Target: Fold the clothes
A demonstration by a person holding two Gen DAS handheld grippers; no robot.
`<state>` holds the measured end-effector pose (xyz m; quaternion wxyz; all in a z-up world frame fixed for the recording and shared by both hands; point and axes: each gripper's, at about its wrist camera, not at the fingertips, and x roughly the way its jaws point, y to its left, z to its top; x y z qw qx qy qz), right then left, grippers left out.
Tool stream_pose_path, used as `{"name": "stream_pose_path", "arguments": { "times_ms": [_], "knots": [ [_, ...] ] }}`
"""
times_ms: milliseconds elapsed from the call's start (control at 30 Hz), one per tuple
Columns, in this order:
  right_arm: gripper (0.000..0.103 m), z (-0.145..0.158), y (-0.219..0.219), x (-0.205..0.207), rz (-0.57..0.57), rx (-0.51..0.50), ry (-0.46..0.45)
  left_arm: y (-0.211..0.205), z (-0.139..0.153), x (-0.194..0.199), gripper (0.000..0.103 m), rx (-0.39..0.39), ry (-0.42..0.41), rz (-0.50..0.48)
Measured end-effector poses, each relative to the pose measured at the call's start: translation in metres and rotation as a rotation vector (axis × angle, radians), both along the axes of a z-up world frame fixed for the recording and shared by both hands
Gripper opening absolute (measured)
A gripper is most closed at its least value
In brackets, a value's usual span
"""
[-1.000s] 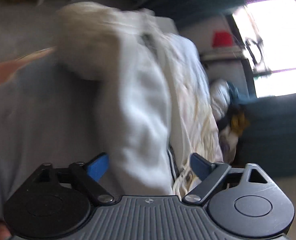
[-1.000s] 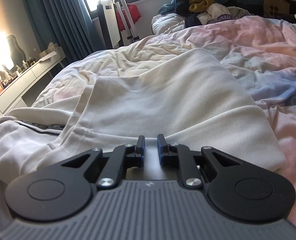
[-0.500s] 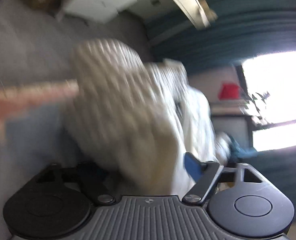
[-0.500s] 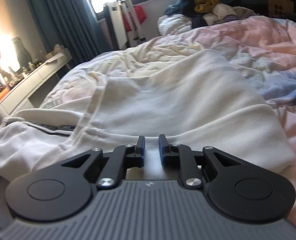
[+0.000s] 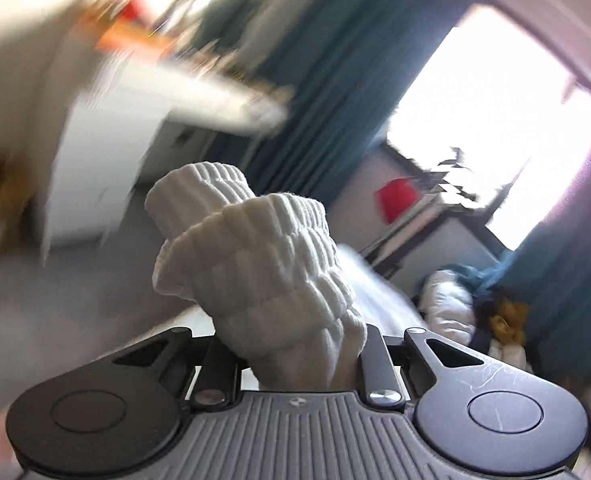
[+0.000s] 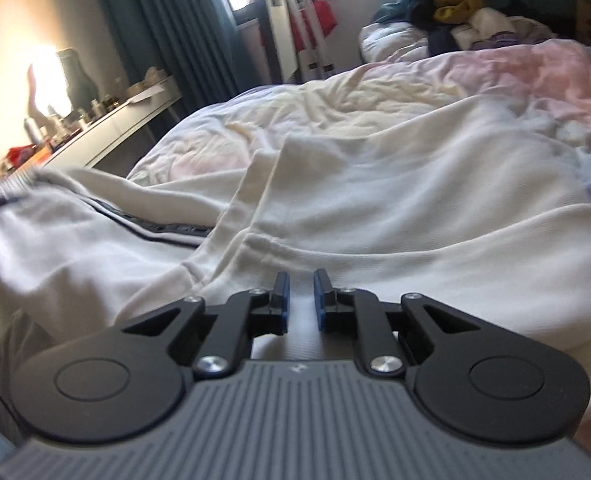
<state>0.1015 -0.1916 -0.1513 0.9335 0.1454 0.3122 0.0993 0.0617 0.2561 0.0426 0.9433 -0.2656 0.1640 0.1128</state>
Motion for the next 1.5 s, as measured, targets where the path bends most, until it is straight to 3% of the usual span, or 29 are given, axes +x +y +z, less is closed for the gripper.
{"name": "stream_pose_path", "arguments": {
  "times_ms": [100, 233, 400, 633, 767, 833, 900, 1000, 1067, 1200, 1267, 1500],
  "knots": [
    [0.018, 0.014, -0.017, -0.01, -0.064, 0.06, -0.019, -0.056, 0.042, 0.002, 0.02, 0.174, -0.072, -0.083],
    [0.018, 0.035, -0.052, -0.026, -0.148, 0.154, -0.081, -0.159, 0.081, 0.006, 0.02, 0.344, -0.159, -0.186],
    [0.018, 0.056, -0.101, -0.044, -0.241, 0.224, -0.15, -0.287, 0.087, 0.029, 0.021, 0.473, -0.216, -0.317],
    [0.018, 0.052, -0.173, -0.052, -0.367, 0.379, -0.146, -0.407, 0.0, 0.031, 0.02, 0.736, -0.096, -0.566],
    [0.018, 0.04, -0.193, -0.05, -0.379, 0.463, -0.121, -0.472, -0.054, 0.032, 0.02, 0.89, -0.015, -0.711],
    [0.018, 0.033, -0.199, -0.047, -0.376, 0.507, -0.102, -0.502, -0.079, 0.032, 0.025, 0.964, 0.021, -0.779],
    [0.019, 0.027, -0.201, -0.043, -0.367, 0.533, -0.077, -0.503, -0.086, 0.031, 0.033, 1.011, -0.01, -0.8],
    [0.018, 0.025, -0.199, -0.038, -0.344, 0.542, -0.06, -0.491, -0.087, 0.027, 0.047, 0.989, -0.001, -0.854],
    [0.018, 0.026, -0.196, -0.036, -0.327, 0.536, -0.06, -0.499, -0.088, 0.016, 0.062, 1.008, 0.012, -0.898],
    [0.019, 0.029, -0.197, -0.035, -0.274, 0.546, -0.047, -0.441, -0.101, -0.018, 0.068, 1.035, 0.06, -0.955],
    [0.019, 0.031, -0.198, -0.032, -0.233, 0.565, -0.036, -0.416, -0.102, -0.035, 0.078, 1.034, 0.078, -0.99],
    [0.019, 0.042, -0.194, -0.025, -0.181, 0.493, -0.014, -0.367, -0.098, -0.071, 0.08, 0.971, 0.038, -0.996]
  ]
}}
